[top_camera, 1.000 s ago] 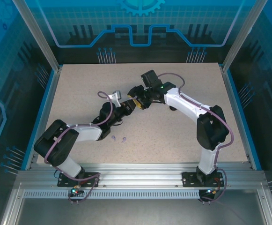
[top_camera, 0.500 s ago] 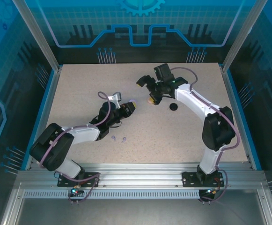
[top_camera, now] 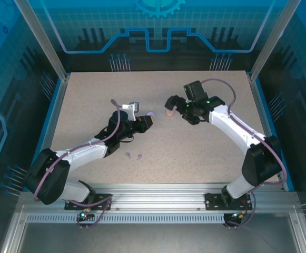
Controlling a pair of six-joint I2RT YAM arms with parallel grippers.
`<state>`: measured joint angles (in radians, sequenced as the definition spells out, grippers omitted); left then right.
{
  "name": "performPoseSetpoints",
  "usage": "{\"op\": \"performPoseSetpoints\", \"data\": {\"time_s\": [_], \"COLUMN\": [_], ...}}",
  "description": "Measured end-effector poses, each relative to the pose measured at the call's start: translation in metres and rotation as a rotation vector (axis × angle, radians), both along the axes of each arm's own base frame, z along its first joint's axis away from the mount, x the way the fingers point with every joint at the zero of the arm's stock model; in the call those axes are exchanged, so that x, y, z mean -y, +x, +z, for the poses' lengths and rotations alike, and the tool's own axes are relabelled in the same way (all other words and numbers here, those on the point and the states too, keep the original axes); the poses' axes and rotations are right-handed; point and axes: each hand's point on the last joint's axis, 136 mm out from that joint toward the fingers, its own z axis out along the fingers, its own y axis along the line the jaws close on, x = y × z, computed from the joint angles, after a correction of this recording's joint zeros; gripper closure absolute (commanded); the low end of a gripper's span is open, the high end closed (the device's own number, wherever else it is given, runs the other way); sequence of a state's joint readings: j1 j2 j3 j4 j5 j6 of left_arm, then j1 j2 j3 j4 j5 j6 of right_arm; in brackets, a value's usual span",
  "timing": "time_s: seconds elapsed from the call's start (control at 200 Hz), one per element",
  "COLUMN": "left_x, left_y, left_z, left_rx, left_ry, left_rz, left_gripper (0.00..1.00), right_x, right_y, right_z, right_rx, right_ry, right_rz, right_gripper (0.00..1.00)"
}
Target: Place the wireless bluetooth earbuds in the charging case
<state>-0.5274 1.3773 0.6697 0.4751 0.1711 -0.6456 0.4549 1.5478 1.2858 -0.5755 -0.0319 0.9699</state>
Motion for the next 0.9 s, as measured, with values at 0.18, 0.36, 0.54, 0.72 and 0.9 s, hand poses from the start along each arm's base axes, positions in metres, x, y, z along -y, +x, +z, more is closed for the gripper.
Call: {"op": "performPoseSetpoints", "data": {"time_s": [0.18,0.36,0.54,0.72,0.9], "left_x": [0.007,0.014,0.02,0.027,0.03], "left_y": [-0.005,-0.004,0.002,0.002,-0.003], "left_z": [0.003,0.01,0.009,0.001,-0.003], "left_rx": [0.017,0.019,-0.007,-0.053,-0.089], "left_ry": [0.036,0.041,0.024,-0.004,-0.036], "left_rz": [-0.069,-0.148,-0.231,-0.316,-0.387], "left_gripper": [1.0,1.0,1.0,1.0,1.0], "right_x": [0.023,0.036,0.031,0.008,-0.005], "right_y": [-0.022,-0.042,-0.062,-0.072,-0.076], "right_z": [-0.012,-0.023,-0.038,-0.028,-0.005], "right_rx": [0.048,0.096,0.128,0.2,0.29], "right_ry": [-0.118,-0.186,-0.193,-0.159,-0.116], "right_rz": [0.065,0.138,0.228,0.334,0.383], "right_gripper": [0.0,0.0,0.0,0.0,0.0]}}
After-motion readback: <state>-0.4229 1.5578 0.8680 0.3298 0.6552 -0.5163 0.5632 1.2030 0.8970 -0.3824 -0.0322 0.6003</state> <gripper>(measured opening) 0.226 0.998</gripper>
